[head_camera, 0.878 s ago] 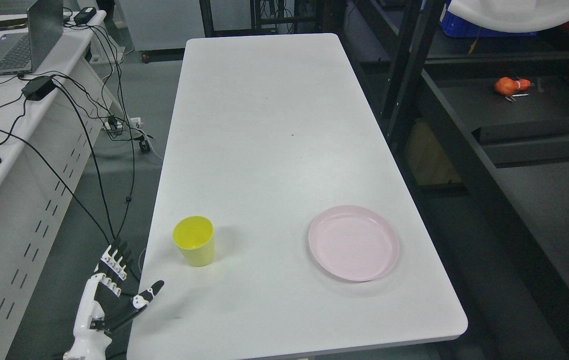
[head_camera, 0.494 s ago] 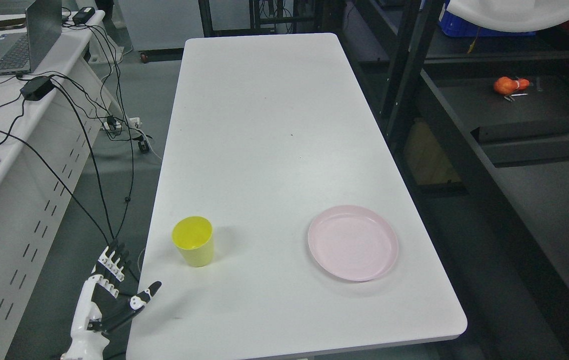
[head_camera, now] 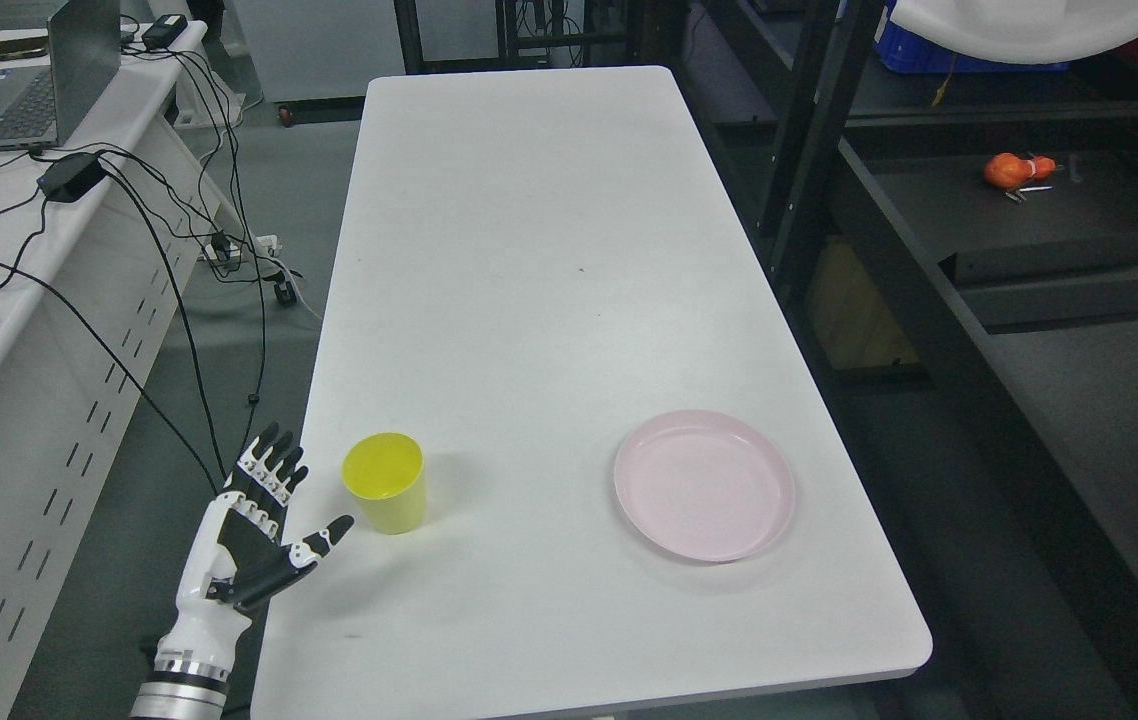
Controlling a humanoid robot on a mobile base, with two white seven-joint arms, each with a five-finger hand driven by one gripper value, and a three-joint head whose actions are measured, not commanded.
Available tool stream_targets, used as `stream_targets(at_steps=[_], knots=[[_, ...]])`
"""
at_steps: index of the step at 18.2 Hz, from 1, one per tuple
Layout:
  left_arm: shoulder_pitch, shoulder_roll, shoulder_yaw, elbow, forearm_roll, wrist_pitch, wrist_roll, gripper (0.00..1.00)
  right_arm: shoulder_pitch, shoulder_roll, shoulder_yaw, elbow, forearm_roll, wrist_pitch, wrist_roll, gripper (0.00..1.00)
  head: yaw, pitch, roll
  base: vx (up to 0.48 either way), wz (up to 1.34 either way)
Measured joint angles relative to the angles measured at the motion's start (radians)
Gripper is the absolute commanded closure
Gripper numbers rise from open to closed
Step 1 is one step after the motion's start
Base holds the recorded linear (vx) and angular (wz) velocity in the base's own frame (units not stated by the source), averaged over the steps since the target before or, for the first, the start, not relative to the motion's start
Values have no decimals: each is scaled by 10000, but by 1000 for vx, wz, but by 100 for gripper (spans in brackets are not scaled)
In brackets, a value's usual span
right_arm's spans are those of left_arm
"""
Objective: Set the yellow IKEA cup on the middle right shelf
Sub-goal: 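Move the left hand toward the yellow cup on the table, then close the left hand fingers around the yellow cup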
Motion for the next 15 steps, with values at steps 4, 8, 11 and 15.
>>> stream_targets(at_steps=[4, 8, 11, 15], knots=[[-244, -155, -166, 253, 43, 511, -171, 1, 0, 0, 0, 0, 0, 0, 6, 1, 0, 0, 0, 0, 0], [-439, -268, -313, 492, 36, 959, -182, 1, 1, 0, 0, 0, 0, 0, 6, 1, 0, 0, 0, 0, 0], [-673, -325, -408, 660, 22, 1300, -183, 1, -1, 0, 0, -1, 0, 0, 5, 1, 0, 0, 0, 0, 0], [-891, -380, -602, 847, -13, 1567, -189, 1, 0, 0, 0, -1, 0, 0, 6, 1, 0, 0, 0, 0, 0]])
